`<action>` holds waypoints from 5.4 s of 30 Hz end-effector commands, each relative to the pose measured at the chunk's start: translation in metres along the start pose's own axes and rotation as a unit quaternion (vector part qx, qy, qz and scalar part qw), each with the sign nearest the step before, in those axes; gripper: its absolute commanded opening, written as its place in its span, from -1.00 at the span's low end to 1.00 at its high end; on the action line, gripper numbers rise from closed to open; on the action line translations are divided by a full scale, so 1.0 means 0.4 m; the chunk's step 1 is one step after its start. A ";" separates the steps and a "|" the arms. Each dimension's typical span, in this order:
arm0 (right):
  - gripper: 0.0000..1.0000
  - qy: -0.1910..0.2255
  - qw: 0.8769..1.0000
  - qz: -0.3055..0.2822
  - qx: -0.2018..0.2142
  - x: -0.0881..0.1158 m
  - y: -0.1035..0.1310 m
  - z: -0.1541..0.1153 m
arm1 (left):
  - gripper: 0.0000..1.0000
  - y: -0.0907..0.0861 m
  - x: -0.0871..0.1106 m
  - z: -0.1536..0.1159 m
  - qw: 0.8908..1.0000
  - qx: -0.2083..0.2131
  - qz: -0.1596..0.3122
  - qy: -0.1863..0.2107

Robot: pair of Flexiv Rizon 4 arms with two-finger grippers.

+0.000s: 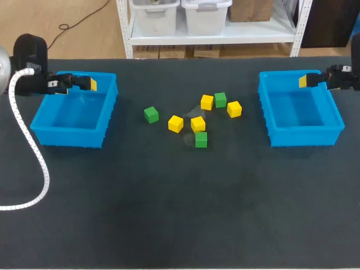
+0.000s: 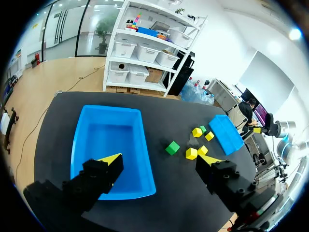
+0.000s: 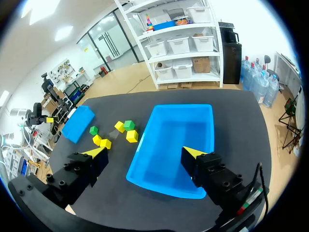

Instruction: Put the green cubes in the right bin and the yellow cubes in the left bin.

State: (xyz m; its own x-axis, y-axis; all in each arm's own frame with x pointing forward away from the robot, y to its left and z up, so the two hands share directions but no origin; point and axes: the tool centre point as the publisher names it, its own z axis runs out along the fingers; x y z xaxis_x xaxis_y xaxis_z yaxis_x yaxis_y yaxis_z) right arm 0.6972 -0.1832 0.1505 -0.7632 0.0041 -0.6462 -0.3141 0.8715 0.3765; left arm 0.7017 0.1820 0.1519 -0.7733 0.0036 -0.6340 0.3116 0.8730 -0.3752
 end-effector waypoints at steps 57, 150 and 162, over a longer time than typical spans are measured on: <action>1.00 0.122 0.976 -0.143 0.107 0.066 0.432 0.232 | 1.00 0.005 0.004 -0.001 1.000 0.005 0.001 -0.004; -1.00 0.096 0.969 -0.101 0.204 0.055 0.415 0.290 | 1.00 0.005 0.004 -0.001 1.000 0.005 0.001 -0.004; -1.00 0.030 0.962 0.077 0.259 -0.074 0.109 0.133 | 1.00 0.005 0.004 -0.001 1.000 0.005 0.001 -0.004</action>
State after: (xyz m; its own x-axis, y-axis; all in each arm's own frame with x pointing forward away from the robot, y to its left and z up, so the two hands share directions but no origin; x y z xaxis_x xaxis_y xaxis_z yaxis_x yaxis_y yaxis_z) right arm 0.7408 -0.0727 0.1561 -0.8892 0.0530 -0.4544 0.0549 0.9985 0.0091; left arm 0.7017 0.1819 0.1519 -0.7733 0.0035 -0.6340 0.3115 0.8731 -0.3751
